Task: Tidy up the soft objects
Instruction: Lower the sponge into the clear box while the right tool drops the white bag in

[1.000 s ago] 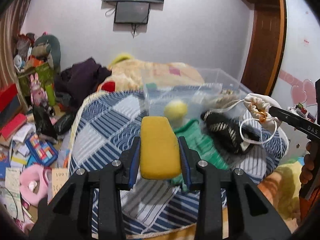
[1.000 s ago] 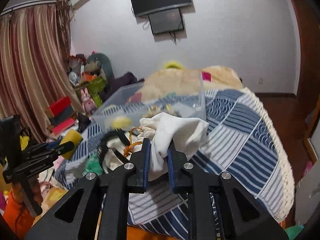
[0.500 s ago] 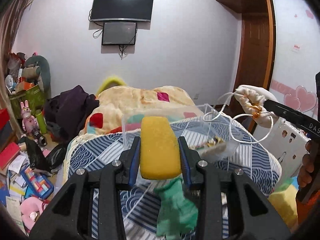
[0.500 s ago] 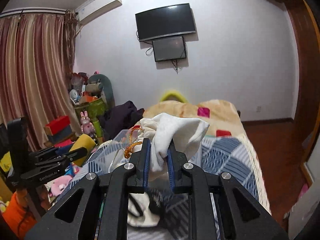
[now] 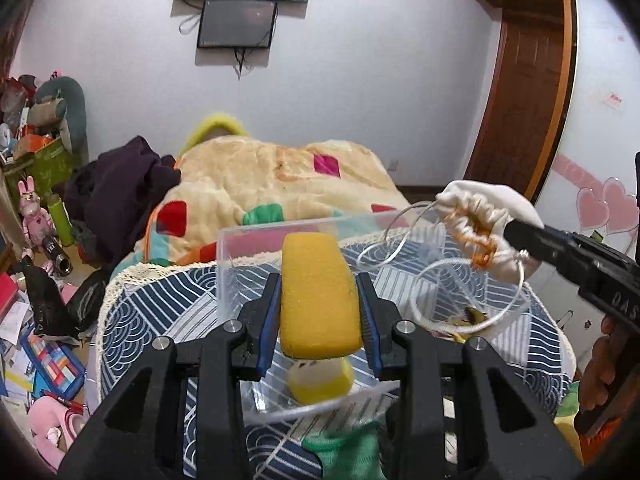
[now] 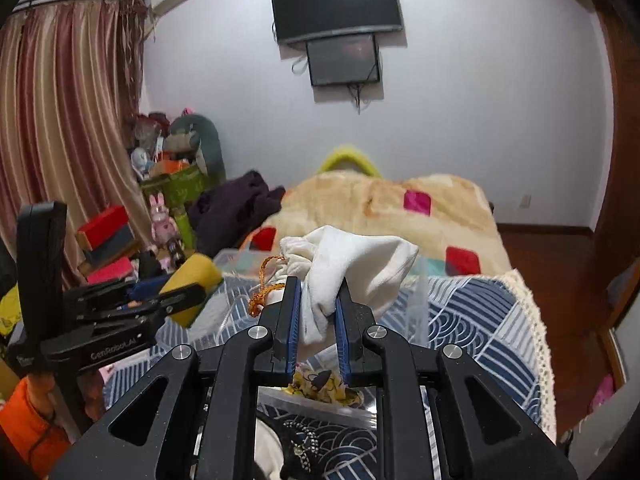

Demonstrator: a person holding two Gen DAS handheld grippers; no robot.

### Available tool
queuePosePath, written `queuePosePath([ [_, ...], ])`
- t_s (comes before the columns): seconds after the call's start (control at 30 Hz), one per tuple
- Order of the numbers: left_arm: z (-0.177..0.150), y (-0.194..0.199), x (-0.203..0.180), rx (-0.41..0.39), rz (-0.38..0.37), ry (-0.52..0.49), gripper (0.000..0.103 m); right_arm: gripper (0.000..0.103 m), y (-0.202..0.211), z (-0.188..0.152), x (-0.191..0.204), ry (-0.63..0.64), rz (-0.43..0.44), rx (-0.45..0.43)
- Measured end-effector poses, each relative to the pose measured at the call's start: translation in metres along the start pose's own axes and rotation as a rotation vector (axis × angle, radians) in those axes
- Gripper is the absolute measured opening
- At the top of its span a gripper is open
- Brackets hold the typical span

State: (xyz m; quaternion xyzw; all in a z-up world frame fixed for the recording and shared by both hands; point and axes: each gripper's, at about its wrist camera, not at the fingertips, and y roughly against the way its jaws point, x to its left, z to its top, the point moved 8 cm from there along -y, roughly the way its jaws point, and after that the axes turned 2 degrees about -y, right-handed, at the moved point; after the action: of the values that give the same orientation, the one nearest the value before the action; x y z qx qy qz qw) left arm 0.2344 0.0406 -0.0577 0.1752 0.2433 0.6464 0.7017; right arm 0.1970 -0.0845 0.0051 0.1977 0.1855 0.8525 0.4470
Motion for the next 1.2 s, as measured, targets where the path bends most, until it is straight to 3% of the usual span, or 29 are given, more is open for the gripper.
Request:
queuePosePath([
  [0.33,-0.019,-0.057,-0.005,0.149,-0.025,-0.01,0.036,0.014,-0.052,-0.019,0.001,0.033,-0.02,0.153],
  [0.57,-0.024,-0.068,-0.011,0.18,-0.003,-0.054,0.038,0.019,-0.062,-0.031,-0.003,0.05,-0.036,0.225],
  [0.67,-0.024,-0.065,-0.011,0.177,-0.005,-0.048,0.039,0.022,-0.055,-0.033,-0.006,0.058,-0.049,0.217],
  [0.77,-0.022,-0.057,-0.012,0.157,0.004,-0.063,0.051,0.026,-0.047,-0.031,-0.007,0.061,-0.054,0.206],
  [0.8,-0.021,-0.052,-0.013,0.144,0.008,-0.073,0.057,0.031,-0.042,-0.029,-0.008,0.063,-0.056,0.196],
  [0.9,-0.017,-0.037,-0.018,0.111,0.008,-0.103,0.059,0.05,-0.033,-0.022,-0.01,0.065,-0.068,0.161],
  [1.07,-0.006,-0.006,-0.017,0.059,0.004,-0.101,0.064,0.052,-0.01,-0.01,-0.01,0.075,-0.08,0.105],
  [1.2,0.0,0.025,-0.016,-0.002,0.006,-0.087,0.075,0.068,0.017,-0.001,-0.008,0.068,-0.075,0.033],
])
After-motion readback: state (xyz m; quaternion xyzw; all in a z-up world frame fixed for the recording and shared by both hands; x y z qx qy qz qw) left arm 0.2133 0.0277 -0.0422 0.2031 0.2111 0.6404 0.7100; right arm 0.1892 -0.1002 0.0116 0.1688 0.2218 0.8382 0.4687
